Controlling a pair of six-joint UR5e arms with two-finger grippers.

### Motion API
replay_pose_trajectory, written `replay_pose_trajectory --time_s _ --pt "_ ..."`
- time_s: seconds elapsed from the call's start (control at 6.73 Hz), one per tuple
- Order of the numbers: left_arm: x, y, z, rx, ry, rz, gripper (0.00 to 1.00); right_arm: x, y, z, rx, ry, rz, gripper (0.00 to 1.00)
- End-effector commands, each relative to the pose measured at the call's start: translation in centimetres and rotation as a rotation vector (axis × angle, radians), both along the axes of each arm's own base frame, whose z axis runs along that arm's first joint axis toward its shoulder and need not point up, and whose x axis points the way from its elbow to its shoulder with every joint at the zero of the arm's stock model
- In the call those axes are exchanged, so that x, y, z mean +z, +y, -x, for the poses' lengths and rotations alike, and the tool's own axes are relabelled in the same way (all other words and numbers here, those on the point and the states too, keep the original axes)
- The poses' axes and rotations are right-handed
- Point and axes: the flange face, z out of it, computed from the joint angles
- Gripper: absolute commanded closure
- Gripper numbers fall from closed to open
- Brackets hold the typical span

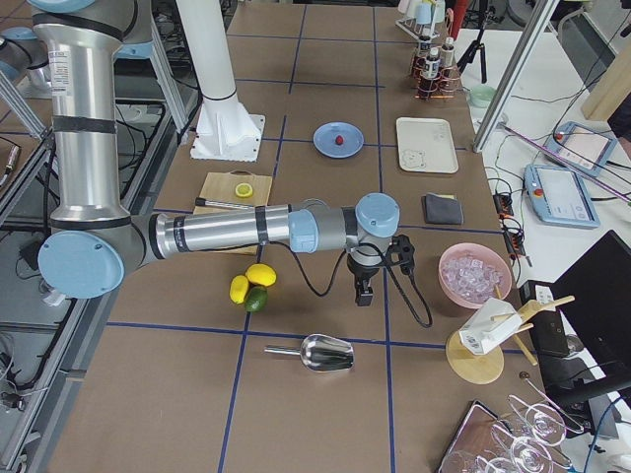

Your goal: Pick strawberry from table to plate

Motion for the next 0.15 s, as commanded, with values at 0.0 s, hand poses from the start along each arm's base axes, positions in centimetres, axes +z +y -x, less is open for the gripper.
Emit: replay_pose_trajectory --time_s 0.0 --pt "-1.69 -1.84 0.04 -0.004 -0.007 -0.031 0.00 -0.60 -0.49 0.15 0.003 -0.003 -0.010 0.00"
